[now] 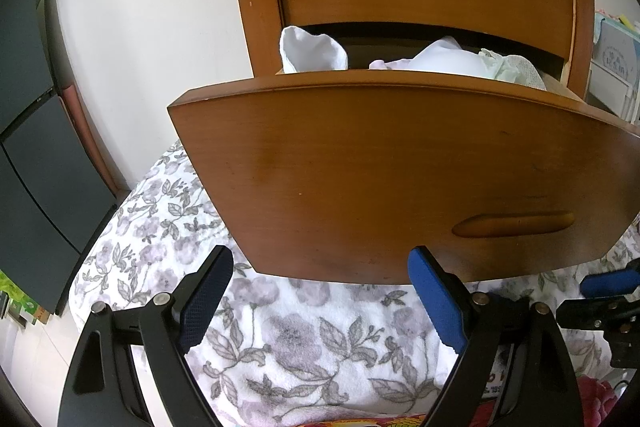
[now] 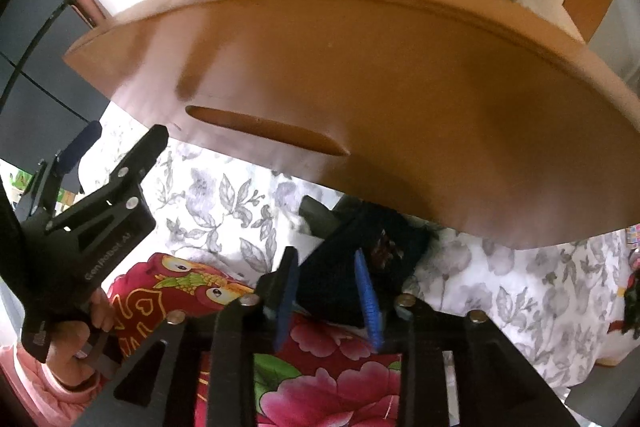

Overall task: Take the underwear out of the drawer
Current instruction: 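Lower the navy sock onto the bed and open the right tool, then move the right tool back into the drawer toward the pale green lace cloth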

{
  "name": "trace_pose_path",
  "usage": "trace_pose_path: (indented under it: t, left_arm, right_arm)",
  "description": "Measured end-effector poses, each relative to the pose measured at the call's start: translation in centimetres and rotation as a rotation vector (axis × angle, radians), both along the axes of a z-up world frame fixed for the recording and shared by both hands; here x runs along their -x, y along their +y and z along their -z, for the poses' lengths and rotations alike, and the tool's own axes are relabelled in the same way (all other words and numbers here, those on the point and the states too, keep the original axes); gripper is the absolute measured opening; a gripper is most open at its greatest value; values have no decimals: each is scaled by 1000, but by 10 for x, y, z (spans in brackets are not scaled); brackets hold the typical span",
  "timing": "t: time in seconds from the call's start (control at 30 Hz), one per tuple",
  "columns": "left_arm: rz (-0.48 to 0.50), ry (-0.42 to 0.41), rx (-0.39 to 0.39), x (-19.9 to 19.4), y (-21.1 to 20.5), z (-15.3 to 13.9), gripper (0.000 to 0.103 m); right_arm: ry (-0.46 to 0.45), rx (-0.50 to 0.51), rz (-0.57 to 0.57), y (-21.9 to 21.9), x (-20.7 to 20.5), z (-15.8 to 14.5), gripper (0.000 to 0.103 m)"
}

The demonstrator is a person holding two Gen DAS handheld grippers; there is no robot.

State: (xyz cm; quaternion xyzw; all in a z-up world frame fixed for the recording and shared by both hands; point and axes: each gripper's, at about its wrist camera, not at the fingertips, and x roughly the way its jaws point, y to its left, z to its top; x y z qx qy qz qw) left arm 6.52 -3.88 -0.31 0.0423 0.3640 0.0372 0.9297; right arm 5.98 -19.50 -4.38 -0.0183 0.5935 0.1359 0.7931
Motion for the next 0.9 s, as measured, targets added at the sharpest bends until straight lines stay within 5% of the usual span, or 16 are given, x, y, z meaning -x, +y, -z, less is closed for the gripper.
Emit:
trace_pose_path:
  t: [0.73, 0.9]
  left_arm:
    - [0, 3, 2, 0, 1, 0, 90]
    - [0, 3, 2, 0, 1, 0, 90]
  right_arm:
    - [-72, -3, 21, -11, 4, -15, 103]
    - [-90, -6, 32, -14, 5, -17, 103]
